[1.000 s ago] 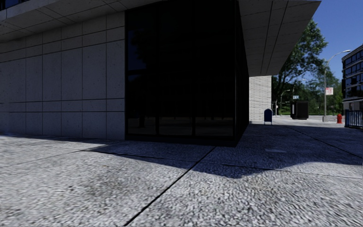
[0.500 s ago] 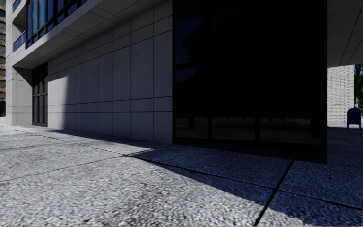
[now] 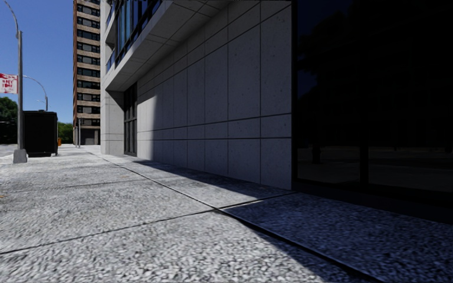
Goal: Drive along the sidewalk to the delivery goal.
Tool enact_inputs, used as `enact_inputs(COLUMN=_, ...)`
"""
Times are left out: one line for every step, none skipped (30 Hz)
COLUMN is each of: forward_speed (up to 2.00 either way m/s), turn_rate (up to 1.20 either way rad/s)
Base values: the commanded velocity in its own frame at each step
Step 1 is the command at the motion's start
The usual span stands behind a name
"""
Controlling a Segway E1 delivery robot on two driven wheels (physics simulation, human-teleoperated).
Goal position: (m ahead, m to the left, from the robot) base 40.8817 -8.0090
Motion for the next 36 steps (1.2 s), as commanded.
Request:
enact_inputs(forward_speed=2.00, turn_rate=0.68)
enact_inputs(forward_speed=2.00, turn_rate=0.68)
enact_inputs(forward_speed=2.00, turn_rate=0.68)
enact_inputs(forward_speed=2.00, turn_rate=0.68)
enact_inputs(forward_speed=2.00, turn_rate=0.68)
enact_inputs(forward_speed=2.00, turn_rate=0.68)
enact_inputs(forward_speed=2.00, turn_rate=0.68)
enact_inputs(forward_speed=2.00, turn_rate=0.68)
enact_inputs(forward_speed=2.00, turn_rate=0.68)
enact_inputs(forward_speed=2.00, turn_rate=0.68)
enact_inputs(forward_speed=2.00, turn_rate=0.68)
enact_inputs(forward_speed=2.00, turn_rate=0.68)
enact_inputs(forward_speed=2.00, turn_rate=0.68)
enact_inputs(forward_speed=2.00, turn_rate=0.68)
enact_inputs(forward_speed=2.00, turn_rate=0.68)
enact_inputs(forward_speed=2.00, turn_rate=0.68)
enact_inputs(forward_speed=2.00, turn_rate=0.68)
enact_inputs(forward_speed=2.00, turn_rate=0.68)
enact_inputs(forward_speed=2.00, turn_rate=0.68)
enact_inputs(forward_speed=2.00, turn_rate=0.68)
enact_inputs(forward_speed=2.00, turn_rate=0.68)
enact_inputs(forward_speed=2.00, turn_rate=0.67)
enact_inputs(forward_speed=2.00, turn_rate=0.62)
enact_inputs(forward_speed=2.00, turn_rate=0.60)
enact_inputs(forward_speed=2.00, turn_rate=0.58)
enact_inputs(forward_speed=2.00, turn_rate=0.58)
enact_inputs(forward_speed=2.00, turn_rate=0.46)
enact_inputs(forward_speed=2.00, turn_rate=0.00)
enact_inputs(forward_speed=2.00, turn_rate=0.00)
enact_inputs(forward_speed=2.00, turn_rate=0.00)
enact_inputs(forward_speed=2.00, turn_rate=0.00)
enact_inputs(forward_speed=2.00, turn_rate=0.00)
enact_inputs(forward_speed=2.00, turn_rate=0.00)
enact_inputs(forward_speed=2.00, turn_rate=0.00)
enact_inputs(forward_speed=2.00, turn_rate=0.00)
enact_inputs(forward_speed=2.00, turn_rate=0.00)
